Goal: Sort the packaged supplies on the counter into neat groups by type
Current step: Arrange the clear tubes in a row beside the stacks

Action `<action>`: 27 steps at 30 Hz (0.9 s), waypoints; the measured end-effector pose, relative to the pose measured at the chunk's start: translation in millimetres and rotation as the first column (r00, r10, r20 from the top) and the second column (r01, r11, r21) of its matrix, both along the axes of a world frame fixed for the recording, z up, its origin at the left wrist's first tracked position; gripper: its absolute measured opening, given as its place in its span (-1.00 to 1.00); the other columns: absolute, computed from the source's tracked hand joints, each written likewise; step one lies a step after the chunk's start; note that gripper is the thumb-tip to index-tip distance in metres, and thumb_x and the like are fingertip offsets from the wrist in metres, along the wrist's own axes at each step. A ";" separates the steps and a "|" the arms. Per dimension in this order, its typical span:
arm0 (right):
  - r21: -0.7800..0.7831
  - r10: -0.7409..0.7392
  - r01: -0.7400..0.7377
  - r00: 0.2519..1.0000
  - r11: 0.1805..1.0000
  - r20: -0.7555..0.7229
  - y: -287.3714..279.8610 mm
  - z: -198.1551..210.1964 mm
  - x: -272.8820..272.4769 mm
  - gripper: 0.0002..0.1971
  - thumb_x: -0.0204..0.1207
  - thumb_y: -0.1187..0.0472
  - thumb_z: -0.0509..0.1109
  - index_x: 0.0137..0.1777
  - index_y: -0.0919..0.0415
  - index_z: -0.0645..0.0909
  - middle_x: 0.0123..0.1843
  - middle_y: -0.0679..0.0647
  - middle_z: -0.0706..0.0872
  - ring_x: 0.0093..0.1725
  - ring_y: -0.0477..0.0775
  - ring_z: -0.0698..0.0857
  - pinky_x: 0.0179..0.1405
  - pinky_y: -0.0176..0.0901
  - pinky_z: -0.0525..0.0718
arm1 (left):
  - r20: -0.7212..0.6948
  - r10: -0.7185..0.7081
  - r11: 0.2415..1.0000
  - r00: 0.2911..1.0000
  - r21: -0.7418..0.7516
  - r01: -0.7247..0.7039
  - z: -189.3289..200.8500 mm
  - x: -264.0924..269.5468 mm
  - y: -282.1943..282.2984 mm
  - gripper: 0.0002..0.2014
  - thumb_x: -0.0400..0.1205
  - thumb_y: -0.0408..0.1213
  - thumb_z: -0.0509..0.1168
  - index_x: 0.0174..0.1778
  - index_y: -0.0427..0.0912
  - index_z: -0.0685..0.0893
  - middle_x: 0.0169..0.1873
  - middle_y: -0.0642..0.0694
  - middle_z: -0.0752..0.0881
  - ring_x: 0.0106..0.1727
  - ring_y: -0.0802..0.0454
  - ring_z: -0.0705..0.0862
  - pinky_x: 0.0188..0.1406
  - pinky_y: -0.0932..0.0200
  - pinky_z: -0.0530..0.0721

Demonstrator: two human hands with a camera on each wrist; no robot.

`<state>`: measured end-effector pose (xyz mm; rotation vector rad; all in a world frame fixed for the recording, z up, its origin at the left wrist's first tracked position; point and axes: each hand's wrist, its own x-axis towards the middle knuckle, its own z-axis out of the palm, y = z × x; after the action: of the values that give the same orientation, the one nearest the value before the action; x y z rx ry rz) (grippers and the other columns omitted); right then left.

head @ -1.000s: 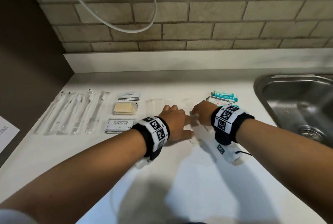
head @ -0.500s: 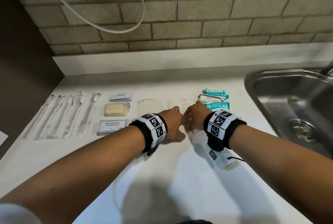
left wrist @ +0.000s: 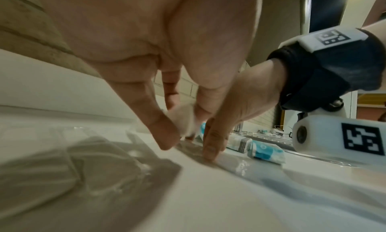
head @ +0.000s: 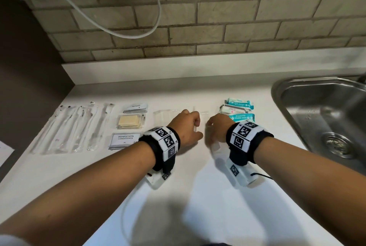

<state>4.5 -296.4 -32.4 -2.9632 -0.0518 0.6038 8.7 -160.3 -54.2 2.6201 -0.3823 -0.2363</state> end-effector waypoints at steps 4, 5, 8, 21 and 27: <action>0.005 0.004 -0.004 0.999 1.000 -0.031 1.1 -0.7 1.3 -0.47 0.45 0.15 0.49 0.41 0.27 0.54 0.37 0.24 0.58 0.37 0.21 0.57 0.37 -0.01 0.58 | -0.012 0.078 0.997 0.997 0.013 -0.078 -3.3 3.1 -5.8 -0.74 0.58 -0.26 0.29 0.18 -0.10 0.73 0.13 -0.13 0.72 0.16 -0.12 0.68 0.14 0.19 0.58; -0.013 0.002 -0.003 0.999 1.000 -0.034 0.7 -2.2 1.3 -0.50 0.48 0.13 0.46 0.40 0.28 0.55 0.35 0.23 0.58 0.37 0.19 0.55 0.39 0.00 0.57 | -0.031 0.096 0.995 0.995 0.045 -0.095 -4.0 4.4 -6.9 -0.76 0.59 -0.25 0.28 0.10 -0.13 0.78 0.09 -0.11 0.77 0.13 -0.11 0.71 0.14 0.15 0.64; -0.019 0.031 -0.032 0.999 0.999 -0.038 0.7 -5.4 0.8 -0.60 0.56 0.08 0.36 0.34 0.25 0.61 0.29 0.22 0.62 0.41 0.19 0.48 0.41 0.01 0.53 | -0.075 0.090 0.986 0.993 0.144 -0.078 -7.1 6.7 -8.7 -0.77 0.61 -0.19 0.26 -0.05 -0.15 0.82 -0.06 -0.12 0.82 0.02 -0.13 0.76 0.05 0.05 0.72; -0.089 0.013 -0.015 1.000 0.996 -0.021 10.9 -14.3 -6.4 -0.59 0.57 0.15 0.31 0.40 0.21 0.52 0.38 0.23 0.45 0.38 0.31 0.54 0.39 0.13 0.56 | -0.071 0.045 0.977 0.996 0.213 -0.029 -12.7 7.7 -1.1 -0.68 0.62 -0.16 0.33 0.30 -0.06 0.65 0.27 -0.09 0.70 0.26 -0.11 0.66 0.22 0.12 0.62; -0.075 0.039 -0.041 0.999 0.996 -0.028 12.1 -5.4 -17.2 -0.56 0.57 0.18 0.29 0.45 0.22 0.47 0.40 0.22 0.48 0.44 0.29 0.46 0.41 0.12 0.51 | -0.043 -0.026 0.955 0.999 0.296 0.037 -8.8 -1.4 1.6 -0.80 0.64 -0.09 0.27 -0.07 -0.15 0.68 0.12 -0.17 0.65 0.28 -0.20 0.59 0.14 0.03 0.60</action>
<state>-12.7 -284.3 -37.7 -3.0327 -0.0886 0.6651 7.3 -158.7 -63.0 2.9000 -0.4023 -0.3812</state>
